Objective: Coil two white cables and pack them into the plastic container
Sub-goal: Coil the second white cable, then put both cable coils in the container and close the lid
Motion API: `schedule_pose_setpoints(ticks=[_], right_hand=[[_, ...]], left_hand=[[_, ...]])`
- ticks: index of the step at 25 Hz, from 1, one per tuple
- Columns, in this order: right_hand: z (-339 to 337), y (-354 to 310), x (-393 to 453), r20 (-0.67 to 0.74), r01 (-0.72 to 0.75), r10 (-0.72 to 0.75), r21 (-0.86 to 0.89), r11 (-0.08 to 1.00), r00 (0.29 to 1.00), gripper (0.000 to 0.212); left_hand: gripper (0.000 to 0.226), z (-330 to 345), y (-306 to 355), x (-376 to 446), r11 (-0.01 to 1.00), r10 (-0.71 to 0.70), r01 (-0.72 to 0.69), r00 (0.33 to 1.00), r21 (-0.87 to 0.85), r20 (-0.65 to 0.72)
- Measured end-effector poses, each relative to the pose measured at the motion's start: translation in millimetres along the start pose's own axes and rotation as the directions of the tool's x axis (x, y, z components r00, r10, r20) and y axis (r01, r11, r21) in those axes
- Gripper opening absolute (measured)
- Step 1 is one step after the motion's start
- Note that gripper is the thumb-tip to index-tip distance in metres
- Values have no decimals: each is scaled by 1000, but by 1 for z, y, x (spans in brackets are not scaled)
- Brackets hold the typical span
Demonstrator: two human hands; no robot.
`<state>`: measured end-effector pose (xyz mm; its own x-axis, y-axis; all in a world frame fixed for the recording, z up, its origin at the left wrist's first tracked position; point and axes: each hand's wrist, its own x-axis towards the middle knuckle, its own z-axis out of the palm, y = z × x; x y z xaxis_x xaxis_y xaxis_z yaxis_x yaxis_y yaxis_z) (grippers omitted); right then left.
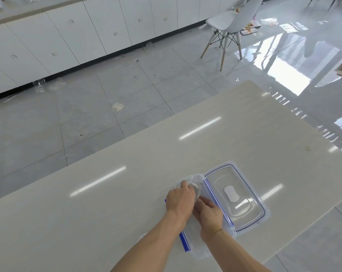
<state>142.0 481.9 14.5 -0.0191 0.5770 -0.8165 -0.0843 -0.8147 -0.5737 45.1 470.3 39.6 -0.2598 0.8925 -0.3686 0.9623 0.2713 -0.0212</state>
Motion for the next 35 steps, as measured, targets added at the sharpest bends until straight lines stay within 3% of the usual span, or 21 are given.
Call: schedule_pose_setpoints(ticks=[7, 11, 13, 16, 21, 24, 27, 30, 32, 35], right_hand=[[-12, -10, -12, 84, 33, -18, -181, 983, 996, 38], [-20, -13, -31, 200, 191, -121, -385, 903, 972, 32], [-24, -12, -42, 285, 351, -231, -510, 785, 930, 29], [-26, -7, -61, 445, 549, -326, -611, 570, 834, 24], [-18, 14, -87, 640, 725, -345, -635, 267, 687, 22], [-11, 33, -92, 742, 783, -284, -620, 52, 607, 21], [-2, 53, -90, 777, 759, -135, -629, -166, 615, 30], [12, 72, -85, 743, 698, -55, -650, -302, 667, 37], [23, 81, -81, 713, 660, -73, -679, -321, 697, 40], [34, 88, -74, 641, 593, -160, -760, -265, 750, 41]], left_hand=[[32, -17, -12, -12, 997, -6, 3, 999, -81, -38], [28, -22, -29, -33, 938, -106, 40, 979, -344, -177], [25, -19, -44, -52, 832, -246, 81, 941, -549, -234], [17, -2, -71, -93, 675, -422, 169, 887, -718, -188], [15, 46, -110, -155, 501, -517, 336, 855, -798, 36], [18, 73, -125, -180, 465, -519, 412, 844, -784, 136], [22, 89, -131, -191, 470, -498, 473, 839, -745, 219], [26, 96, -131, -189, 475, -495, 508, 829, -718, 260], [27, 95, -129, -182, 504, -496, 506, 833, -700, 245], [31, 93, -122, -166, 575, -491, 474, 852, -667, 182]])
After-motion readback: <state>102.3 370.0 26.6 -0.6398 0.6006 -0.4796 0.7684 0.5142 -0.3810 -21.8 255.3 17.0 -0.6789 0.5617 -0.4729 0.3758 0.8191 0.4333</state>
